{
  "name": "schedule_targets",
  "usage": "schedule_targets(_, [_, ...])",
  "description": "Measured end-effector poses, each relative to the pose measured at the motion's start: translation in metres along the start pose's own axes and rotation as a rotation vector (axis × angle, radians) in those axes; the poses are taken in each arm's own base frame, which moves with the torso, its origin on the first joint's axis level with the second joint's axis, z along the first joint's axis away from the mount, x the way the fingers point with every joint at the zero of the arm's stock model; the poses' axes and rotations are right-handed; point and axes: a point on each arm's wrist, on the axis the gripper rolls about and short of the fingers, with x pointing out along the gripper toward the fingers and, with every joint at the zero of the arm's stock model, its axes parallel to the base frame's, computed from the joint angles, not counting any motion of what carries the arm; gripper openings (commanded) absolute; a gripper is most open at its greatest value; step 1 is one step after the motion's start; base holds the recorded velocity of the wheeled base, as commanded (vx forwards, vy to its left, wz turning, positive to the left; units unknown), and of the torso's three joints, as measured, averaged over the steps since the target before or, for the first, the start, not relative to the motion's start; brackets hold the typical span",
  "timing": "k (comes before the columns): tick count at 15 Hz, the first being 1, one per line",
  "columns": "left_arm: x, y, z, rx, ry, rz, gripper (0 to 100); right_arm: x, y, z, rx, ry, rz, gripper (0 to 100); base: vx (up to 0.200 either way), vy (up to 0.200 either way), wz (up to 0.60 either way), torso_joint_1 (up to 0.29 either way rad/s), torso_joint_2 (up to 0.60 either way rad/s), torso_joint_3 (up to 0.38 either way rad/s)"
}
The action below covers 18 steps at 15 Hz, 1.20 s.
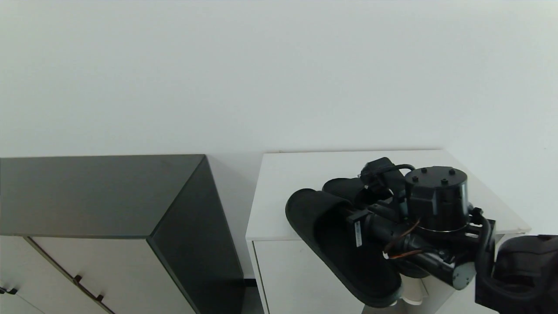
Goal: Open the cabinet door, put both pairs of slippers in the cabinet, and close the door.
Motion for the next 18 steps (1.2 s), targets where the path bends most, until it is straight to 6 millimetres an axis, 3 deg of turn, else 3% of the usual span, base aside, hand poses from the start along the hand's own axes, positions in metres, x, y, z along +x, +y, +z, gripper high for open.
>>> schedule_targets(2, [0.0,0.0,0.0,0.0,0.0,0.0,0,-0.015,-0.001,0.003,-0.004,0.01,0.019,0,0.0,0.0,0.0,0.0,0.0,0.0])
schedule_targets(6, [0.0,0.0,0.0,-0.001,0.0,0.0,0,-0.025,0.001,0.007,-0.003,-0.01,0.037,0,0.0,0.0,0.0,0.0,0.0,0.0])
schedule_targets(18, [0.0,0.0,0.0,-0.002,0.0,0.001,0,-0.029,0.003,0.005,-0.007,-0.007,0.044,0,-0.2,0.0,0.0,0.002,0.0,0.004])
